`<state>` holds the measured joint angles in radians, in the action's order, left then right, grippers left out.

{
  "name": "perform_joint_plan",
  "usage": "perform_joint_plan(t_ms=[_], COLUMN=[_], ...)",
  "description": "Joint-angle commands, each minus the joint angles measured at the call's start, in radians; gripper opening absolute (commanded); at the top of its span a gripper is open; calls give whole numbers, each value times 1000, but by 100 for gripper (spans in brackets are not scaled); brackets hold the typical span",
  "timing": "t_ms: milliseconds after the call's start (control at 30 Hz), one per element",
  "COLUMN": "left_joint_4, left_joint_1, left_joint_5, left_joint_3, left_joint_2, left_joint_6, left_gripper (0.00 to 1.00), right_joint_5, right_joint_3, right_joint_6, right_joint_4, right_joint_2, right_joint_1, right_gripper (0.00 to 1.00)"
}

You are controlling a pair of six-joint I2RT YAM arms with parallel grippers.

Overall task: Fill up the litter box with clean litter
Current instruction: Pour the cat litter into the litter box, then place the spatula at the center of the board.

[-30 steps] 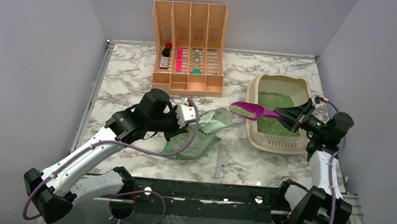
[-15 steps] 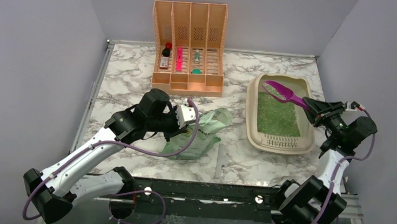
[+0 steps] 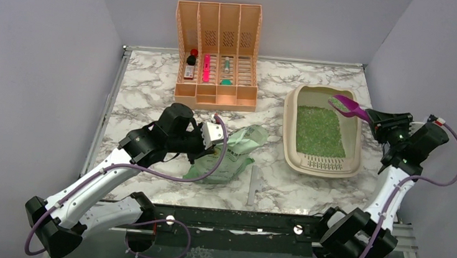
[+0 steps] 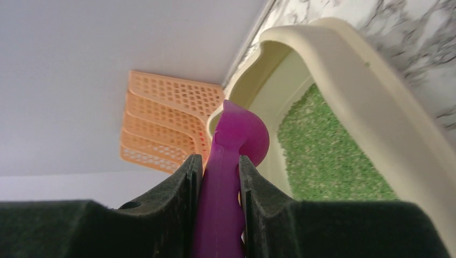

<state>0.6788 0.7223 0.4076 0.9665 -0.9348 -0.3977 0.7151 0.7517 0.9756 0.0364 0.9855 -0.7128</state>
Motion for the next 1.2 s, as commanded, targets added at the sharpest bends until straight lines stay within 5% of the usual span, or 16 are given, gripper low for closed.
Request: perform_joint_plan(t_ms=[0, 167, 400, 733, 1000, 1167], left_joint_4=[-94, -100, -102, -102, -104, -103], left_joint_1=[6, 6, 6, 6, 6, 6], left_joint_5=[63, 65, 55, 66, 70, 68], left_joint_3=[15, 0, 1, 7, 29, 22], left_joint_2=[39, 46, 50, 30, -4, -1], left_joint_6=[-5, 6, 0, 3, 10, 24], left_gripper=[0, 0, 0, 0, 0, 0], right_joint_5=[-32, -94, -511, -703, -433, -129], right_joint_3=[128, 252, 365, 375, 487, 427], right_joint_6=[-308, -496, -683, -877, -723, -485], right_joint_4=[231, 338, 377, 388, 472, 333], right_joint_2=[60, 122, 116, 70, 18, 16], right_joint_1=[-3, 88, 426, 542, 563, 575], right_gripper=[1, 1, 1, 1, 1, 1])
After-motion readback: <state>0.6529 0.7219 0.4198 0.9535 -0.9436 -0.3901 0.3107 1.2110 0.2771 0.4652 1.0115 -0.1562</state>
